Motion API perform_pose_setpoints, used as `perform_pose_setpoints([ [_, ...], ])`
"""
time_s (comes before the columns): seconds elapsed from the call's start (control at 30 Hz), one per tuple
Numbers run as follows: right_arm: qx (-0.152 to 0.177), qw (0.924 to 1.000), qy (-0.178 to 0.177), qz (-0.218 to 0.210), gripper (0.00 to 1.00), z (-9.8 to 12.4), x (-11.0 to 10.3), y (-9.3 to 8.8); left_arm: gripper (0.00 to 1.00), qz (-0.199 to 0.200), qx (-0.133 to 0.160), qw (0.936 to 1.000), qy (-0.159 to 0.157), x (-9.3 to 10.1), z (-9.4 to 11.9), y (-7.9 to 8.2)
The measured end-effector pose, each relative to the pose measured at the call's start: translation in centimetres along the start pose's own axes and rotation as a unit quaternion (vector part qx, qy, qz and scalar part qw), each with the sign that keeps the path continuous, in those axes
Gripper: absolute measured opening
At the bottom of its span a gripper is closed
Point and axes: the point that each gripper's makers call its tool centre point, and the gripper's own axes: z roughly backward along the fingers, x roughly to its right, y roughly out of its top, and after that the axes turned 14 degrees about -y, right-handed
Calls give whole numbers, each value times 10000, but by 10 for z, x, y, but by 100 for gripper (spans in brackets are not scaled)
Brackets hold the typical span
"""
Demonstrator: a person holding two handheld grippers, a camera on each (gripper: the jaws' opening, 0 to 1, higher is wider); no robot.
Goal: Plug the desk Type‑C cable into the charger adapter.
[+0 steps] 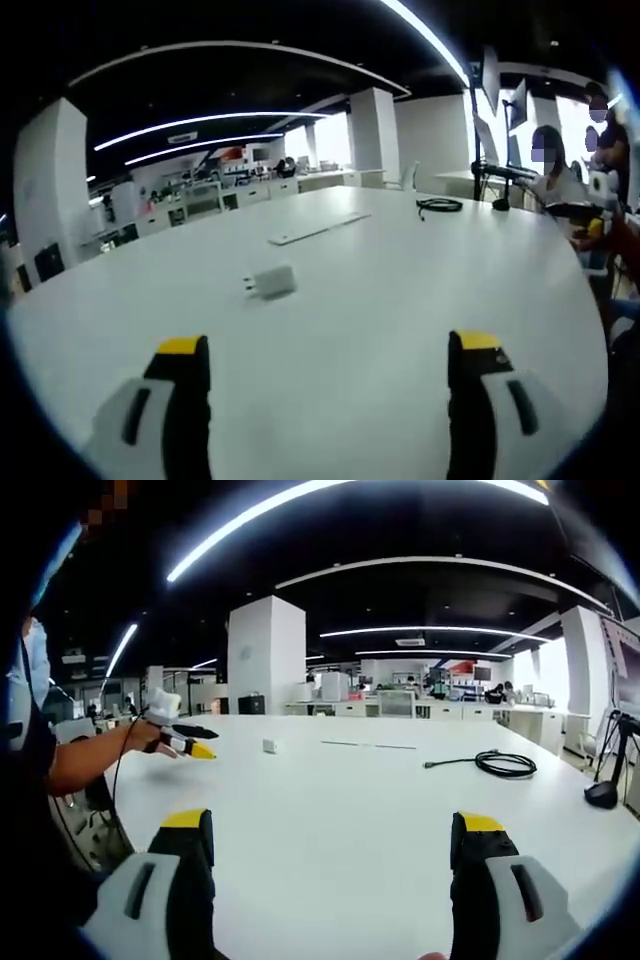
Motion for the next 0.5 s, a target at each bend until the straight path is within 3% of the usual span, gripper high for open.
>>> perform_pose_setpoints([
  [0.5,-69,10000,-34,-12,100,-4,0,-4,100,-34,-72,10000,-25,-12,-15,3],
])
